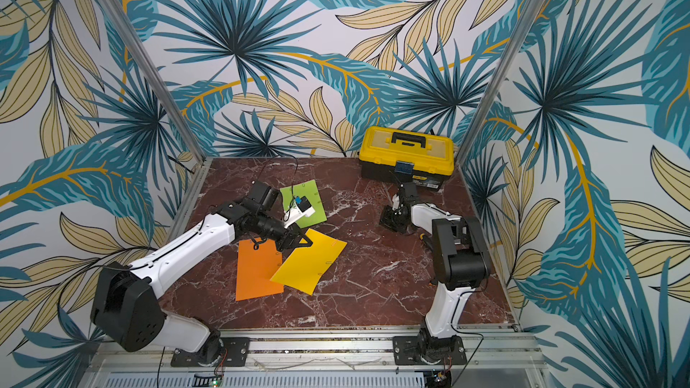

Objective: Unclip the paperclips from the documents
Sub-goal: Place the paper clip at the center of the board.

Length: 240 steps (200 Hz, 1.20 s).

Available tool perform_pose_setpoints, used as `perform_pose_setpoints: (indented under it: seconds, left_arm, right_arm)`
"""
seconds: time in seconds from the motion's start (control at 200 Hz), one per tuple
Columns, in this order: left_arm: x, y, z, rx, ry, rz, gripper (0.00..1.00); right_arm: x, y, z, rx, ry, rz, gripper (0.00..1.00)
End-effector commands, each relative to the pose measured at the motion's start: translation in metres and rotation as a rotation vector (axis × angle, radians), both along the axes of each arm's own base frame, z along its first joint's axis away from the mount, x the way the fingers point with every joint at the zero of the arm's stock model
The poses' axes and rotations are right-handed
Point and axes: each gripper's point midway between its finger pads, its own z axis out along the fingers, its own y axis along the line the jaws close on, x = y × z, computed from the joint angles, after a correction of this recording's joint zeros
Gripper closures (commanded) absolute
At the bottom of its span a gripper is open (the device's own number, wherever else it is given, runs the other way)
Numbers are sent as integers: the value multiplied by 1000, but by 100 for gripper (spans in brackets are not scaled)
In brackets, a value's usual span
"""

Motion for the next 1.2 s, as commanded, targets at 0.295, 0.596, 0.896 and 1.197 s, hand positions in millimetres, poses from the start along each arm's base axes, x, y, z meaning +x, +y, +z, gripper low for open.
perform_pose_setpoints:
  seconds: [0.295,0.596,0.896,1.197]
  left_arm:
    - [5,2,20,-98,-96,35,100]
    - [14,14,41,-173,-131,62,100]
    - [18,24,83,-268,-180,61,100]
    - [13,21,113,-341,-191,14,100]
  right_arm:
    - [-17,9,38,-11,-98,159,56]
    - [-44,69,125,155,-491,456,45]
    - [-91,129,185,326,-823,730,33]
    - [-105,162,207,395,-925,868,31]
